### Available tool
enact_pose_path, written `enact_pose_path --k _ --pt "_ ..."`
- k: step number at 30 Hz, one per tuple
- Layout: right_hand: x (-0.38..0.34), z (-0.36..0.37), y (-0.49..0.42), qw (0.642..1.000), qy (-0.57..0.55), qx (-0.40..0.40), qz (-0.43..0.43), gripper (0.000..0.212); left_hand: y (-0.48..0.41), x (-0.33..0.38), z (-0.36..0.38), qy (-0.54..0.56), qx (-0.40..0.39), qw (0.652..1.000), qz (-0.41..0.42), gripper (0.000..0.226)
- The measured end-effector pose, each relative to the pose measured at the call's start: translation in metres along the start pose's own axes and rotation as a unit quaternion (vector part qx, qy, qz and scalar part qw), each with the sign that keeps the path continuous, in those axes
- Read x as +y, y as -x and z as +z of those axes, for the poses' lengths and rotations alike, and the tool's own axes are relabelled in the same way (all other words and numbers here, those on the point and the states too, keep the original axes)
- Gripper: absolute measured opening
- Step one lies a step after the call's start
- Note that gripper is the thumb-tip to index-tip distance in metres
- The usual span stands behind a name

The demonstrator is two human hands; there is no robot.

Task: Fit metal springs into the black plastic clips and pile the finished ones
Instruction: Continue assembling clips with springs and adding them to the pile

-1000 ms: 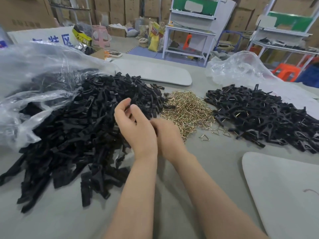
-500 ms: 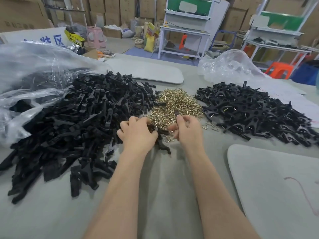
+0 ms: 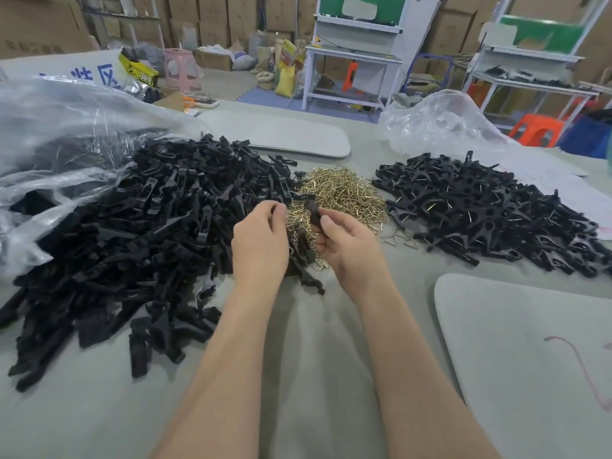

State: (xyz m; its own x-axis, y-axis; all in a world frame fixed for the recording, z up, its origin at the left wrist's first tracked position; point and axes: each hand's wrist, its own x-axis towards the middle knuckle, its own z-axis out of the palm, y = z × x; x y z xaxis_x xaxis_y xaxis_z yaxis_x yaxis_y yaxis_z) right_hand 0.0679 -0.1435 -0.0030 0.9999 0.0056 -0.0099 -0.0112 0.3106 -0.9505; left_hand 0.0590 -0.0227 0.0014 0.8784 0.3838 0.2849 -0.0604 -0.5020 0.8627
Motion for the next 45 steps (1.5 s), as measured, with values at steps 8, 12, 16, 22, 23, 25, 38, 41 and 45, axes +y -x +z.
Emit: enact_pose_path --k 8,12,16,22,23,25,38,41,45 --pt "-0.003 0.003 0.001 0.993 -0.112 0.003 0.03 0.022 -0.002 0.002 0.006 0.335 -0.094 0.927 -0.139 0.021" --pt "-0.004 0.003 0.001 0.99 -0.139 -0.003 0.027 0.019 0.0 0.004 0.008 0.353 -0.133 0.917 -0.127 0.021" --pt "0.0 0.005 0.003 0.999 0.006 -0.009 -0.039 0.017 0.001 0.002 0.008 0.329 -0.125 0.929 -0.112 0.021" --pt "0.005 0.007 0.003 0.96 0.239 0.044 -0.14 0.024 0.001 0.005 0.008 0.354 -0.067 0.918 -0.164 0.013" --pt "0.004 0.007 0.003 0.968 0.211 0.049 -0.126 0.022 0.001 0.005 0.007 0.389 -0.056 0.904 -0.169 0.018" --pt "0.001 0.007 0.004 0.987 0.131 0.04 -0.081 0.016 0.0 0.005 0.006 0.442 -0.052 0.882 -0.157 0.029" --pt "-0.006 0.003 0.001 0.998 -0.027 0.051 -0.02 0.019 0.002 0.001 0.006 0.198 -0.123 0.97 -0.068 0.004" --pt "-0.008 0.002 0.0 0.998 -0.032 0.053 -0.027 0.03 0.002 -0.001 0.008 0.146 -0.144 0.978 -0.037 0.007" --pt "-0.009 0.001 0.001 0.998 -0.034 0.046 -0.03 0.029 0.003 -0.001 0.014 0.115 -0.149 0.982 -0.006 0.003"
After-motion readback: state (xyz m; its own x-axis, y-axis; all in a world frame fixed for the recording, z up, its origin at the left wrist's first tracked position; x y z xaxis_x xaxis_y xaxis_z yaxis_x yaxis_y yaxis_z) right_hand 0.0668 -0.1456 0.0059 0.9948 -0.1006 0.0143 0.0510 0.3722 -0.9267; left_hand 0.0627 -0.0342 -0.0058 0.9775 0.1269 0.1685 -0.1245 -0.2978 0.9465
